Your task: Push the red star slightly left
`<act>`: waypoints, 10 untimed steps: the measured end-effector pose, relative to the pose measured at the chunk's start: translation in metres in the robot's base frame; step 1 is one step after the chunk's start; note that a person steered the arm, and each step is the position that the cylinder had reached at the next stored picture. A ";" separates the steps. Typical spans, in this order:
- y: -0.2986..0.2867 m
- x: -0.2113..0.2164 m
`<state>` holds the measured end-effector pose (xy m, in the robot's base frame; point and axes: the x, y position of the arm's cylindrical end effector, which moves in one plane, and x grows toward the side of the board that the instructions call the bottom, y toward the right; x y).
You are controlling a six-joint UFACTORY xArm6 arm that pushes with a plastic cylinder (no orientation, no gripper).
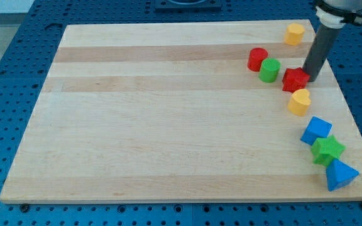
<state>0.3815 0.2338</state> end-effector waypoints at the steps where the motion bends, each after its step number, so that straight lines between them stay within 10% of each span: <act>1: -0.004 0.000; 10: 0.006 0.054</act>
